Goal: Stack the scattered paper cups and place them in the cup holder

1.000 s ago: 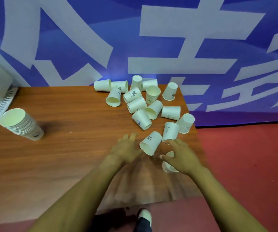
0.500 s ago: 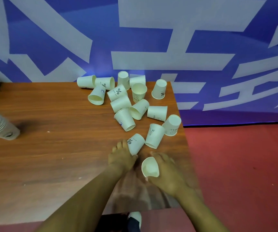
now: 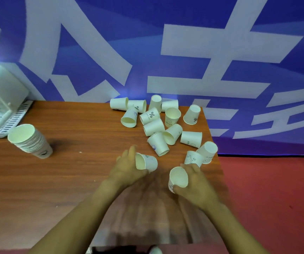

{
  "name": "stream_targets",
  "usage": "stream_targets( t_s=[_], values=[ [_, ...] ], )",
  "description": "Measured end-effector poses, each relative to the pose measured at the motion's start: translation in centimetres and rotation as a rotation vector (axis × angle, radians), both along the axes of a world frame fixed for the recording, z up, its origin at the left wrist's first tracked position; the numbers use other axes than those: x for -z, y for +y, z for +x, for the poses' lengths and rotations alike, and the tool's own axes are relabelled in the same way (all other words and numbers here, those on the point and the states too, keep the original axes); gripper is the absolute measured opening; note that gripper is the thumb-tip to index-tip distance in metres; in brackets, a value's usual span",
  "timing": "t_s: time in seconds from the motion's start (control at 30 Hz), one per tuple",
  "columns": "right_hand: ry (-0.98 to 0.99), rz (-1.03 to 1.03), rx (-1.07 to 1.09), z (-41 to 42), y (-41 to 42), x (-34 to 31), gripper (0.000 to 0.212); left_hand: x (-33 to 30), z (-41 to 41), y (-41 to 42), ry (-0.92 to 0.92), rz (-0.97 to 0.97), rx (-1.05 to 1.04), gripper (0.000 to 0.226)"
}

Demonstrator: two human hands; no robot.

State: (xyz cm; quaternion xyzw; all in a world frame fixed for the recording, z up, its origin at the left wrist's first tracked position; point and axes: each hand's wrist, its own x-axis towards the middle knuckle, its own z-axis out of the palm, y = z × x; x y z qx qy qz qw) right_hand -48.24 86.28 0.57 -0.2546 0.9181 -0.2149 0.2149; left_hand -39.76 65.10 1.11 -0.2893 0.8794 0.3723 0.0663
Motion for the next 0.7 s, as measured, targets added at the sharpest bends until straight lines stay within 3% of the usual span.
stream_targets(
  t_s=[0.17,0.47,0.7],
  values=[
    [0.108,0.008,0.018,3.5,-5.8,-2.9,0.071,-3.6,4.3,-6.5,0.110,-0.053,0.030,0.066],
    [0.176,0.023,0.037,11.0,-20.7,-6.4,0.062,-6.4,12.8,-20.3,0.232,-0.125,0.073,0.068],
    [0.249,-0.012,0.009,15.0,-28.0,-8.2,0.060,-8.3,16.7,-26.2,0.259,-0.174,0.042,0.063]
  ],
)
